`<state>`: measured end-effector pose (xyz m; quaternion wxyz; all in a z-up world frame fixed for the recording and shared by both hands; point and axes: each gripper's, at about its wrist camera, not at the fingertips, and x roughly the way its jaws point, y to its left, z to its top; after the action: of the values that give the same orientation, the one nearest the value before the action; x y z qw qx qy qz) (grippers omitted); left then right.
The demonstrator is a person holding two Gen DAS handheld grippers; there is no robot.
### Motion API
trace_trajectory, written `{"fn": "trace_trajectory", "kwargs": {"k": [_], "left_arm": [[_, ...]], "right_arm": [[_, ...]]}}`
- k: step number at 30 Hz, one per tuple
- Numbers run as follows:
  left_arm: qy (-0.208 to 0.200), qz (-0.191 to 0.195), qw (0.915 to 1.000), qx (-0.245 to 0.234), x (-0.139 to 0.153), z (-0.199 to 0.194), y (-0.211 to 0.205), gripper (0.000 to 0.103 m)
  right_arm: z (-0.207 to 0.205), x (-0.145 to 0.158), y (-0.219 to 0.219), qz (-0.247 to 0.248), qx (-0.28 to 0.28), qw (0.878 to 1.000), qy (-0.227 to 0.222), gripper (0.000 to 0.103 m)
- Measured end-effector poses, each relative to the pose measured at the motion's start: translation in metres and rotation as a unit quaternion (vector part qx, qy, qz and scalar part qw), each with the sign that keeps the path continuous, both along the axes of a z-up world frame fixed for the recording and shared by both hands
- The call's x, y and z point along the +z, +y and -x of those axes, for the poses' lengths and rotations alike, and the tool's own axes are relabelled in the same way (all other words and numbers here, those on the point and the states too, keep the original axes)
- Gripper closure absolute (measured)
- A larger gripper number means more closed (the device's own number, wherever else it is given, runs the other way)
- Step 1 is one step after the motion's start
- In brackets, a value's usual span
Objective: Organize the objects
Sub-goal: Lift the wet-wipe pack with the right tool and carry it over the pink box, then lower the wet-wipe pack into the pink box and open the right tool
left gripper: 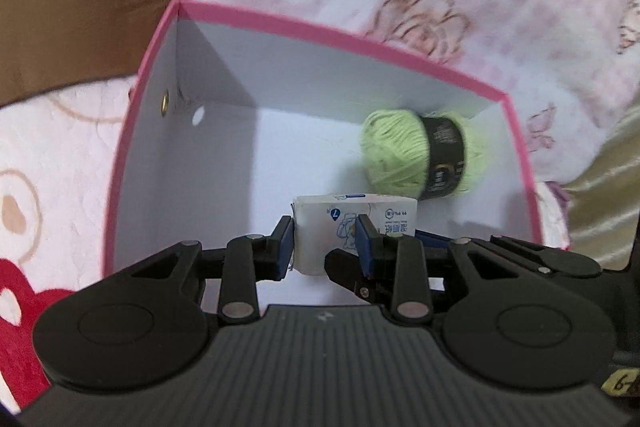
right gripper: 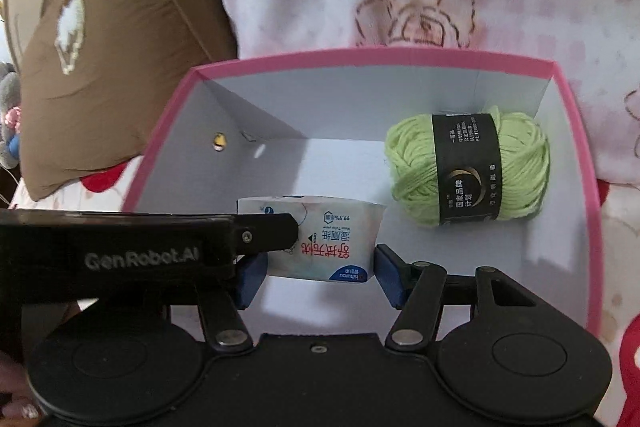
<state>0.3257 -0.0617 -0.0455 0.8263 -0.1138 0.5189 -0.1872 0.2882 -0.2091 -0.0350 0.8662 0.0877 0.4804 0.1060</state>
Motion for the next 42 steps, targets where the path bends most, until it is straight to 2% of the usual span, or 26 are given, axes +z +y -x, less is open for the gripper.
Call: {"fn": "trace_trajectory", "kwargs": {"k": [5,8,11,17,19,20,22,26,31,36,42], "left_arm": [[0.003,-0.015,0.9996,0.024,-0.02,-0.002,-0.003,0.072],[0.009,-0.011,0.9995,0.027,-0.028,-0.009,-0.004,0.072],[0.015,-0.001,0.9995,0.026,-0.032,-0.011,-0.005,0.072],[0.007,-0.021,0.9994,0.027,-0.03,-0.016,-0.012,0.073],[0.008,-0.031,0.9989,0.034,-0.03,-0.017,-0.01,0.074],[0.014,-0.034,0.9985,0.041,-0.032,-0.017,-0.009,0.075],[0.02,-0.024,0.9983,0.049,-0.035,-0.016,-0.005,0.075],[0.018,-0.014,0.9987,0.045,-0.038,-0.013,-0.002,0.075],[0.004,-0.019,0.9994,0.029,-0.028,-0.006,-0.006,0.076],[-0.028,-0.029,0.9991,0.01,-0.004,0.009,0.002,0.076],[-0.037,-0.022,0.9988,-0.021,0.029,0.033,0.023,0.076]], "right_arm": [[-0.015,-0.017,0.009,0.035,0.011,0.999,0.025,0.044],[-0.02,-0.026,0.013,0.046,0.012,0.998,0.029,0.045],[-0.02,-0.03,0.008,0.046,0.002,0.998,0.031,0.046],[-0.017,-0.03,0.0,0.04,-0.006,0.999,0.017,0.049],[-0.018,-0.028,0.0,0.046,-0.011,0.999,0.011,0.055],[-0.018,-0.027,0.001,0.056,-0.014,0.998,0.009,0.063],[-0.02,-0.028,0.003,0.069,-0.013,0.997,0.014,0.071],[-0.02,-0.031,0.001,0.061,-0.019,0.998,0.02,0.073],[-0.01,-0.021,-0.001,0.049,-0.018,0.999,-0.003,0.073],[0.009,-0.007,0.002,0.072,0.003,0.997,-0.031,0.072],[0.042,0.019,0.001,0.071,0.022,0.996,-0.057,0.071]]}}
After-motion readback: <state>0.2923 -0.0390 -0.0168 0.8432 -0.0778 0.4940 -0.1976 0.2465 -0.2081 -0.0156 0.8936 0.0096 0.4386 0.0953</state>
